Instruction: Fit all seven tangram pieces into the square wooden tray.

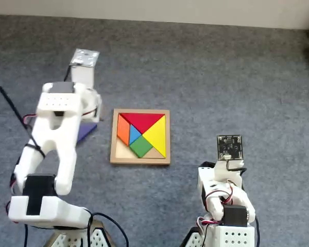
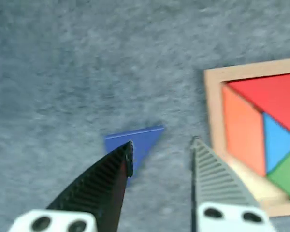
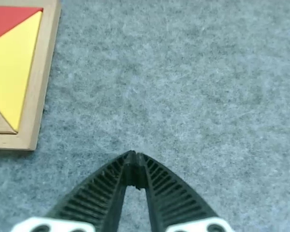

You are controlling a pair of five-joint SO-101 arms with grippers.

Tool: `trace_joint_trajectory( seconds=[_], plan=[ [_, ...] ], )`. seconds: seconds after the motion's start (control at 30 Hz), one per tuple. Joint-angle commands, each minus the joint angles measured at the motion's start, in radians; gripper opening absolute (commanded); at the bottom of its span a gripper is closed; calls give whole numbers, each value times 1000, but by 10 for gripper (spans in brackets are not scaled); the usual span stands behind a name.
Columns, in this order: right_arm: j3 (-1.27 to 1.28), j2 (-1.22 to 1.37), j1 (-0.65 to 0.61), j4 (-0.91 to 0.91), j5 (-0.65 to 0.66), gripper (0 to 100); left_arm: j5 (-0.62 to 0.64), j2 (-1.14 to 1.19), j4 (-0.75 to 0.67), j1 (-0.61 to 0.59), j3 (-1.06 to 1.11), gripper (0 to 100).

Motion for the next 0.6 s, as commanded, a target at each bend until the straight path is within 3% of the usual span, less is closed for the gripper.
trace_joint_trajectory(
  seconds=[0.0,0.23,0.57],
  plan=[
    [148,-8,13,-2,2,9,-170,-5,9,-84,2,318],
    [148,-8,13,-2,2,9,-450,148,5,-108,-73,283],
    [148,-8,13,-2,2,9,-528,374,11,-130,-231,274]
  ],
)
